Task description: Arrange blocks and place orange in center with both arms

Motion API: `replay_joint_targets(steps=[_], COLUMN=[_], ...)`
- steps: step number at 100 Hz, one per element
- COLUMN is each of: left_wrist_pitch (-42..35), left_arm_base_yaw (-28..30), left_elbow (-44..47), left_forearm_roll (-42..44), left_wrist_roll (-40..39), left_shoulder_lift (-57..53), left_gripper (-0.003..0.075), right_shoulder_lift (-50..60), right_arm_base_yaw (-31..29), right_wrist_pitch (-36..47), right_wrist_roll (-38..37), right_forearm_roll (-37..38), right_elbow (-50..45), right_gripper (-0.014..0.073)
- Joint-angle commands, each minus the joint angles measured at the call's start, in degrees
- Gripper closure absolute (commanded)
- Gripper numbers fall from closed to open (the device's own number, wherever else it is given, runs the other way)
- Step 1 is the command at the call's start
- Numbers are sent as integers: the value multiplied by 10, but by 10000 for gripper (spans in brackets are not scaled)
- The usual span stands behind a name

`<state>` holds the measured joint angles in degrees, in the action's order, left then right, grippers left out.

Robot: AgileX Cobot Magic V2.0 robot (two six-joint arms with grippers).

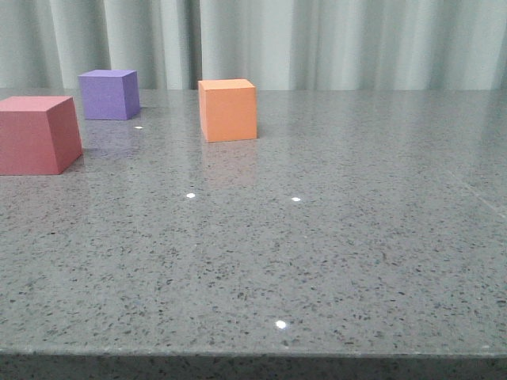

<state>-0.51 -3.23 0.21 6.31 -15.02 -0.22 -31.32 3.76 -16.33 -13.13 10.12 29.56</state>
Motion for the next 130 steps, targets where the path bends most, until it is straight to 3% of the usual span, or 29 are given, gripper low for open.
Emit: replay_joint_targets(steps=[1, 14, 33, 42, 116, 130], left_wrist_pitch=[-46, -46, -46, -46, -47, -48], left_arm_base_yaw=[2, 2, 2, 2, 2, 2], left_elbow=[23, 23, 23, 23, 23, -10], left_forearm_roll=[-4, -4, -4, -4, -4, -4], left_wrist_roll=[0, 0, 0, 0, 0, 0], left_shoulder_lift=[-20, -20, -20, -20, -20, -20], left_gripper=[741, 741, 741, 741, 741, 741], right_shoulder_lift=[1, 1, 1, 1, 1, 1], right_arm_base_yaw=[-3, -3, -3, -3, -3, -3], right_wrist_pitch=[56, 62, 66, 66, 66, 66], right_wrist_roll=[5, 5, 5, 5, 5, 5], right_forearm_roll=[15, 15, 15, 15, 15, 15], right_elbow=[14, 14, 14, 14, 14, 14], right_gripper=[-64, 74, 510, 669, 662, 662])
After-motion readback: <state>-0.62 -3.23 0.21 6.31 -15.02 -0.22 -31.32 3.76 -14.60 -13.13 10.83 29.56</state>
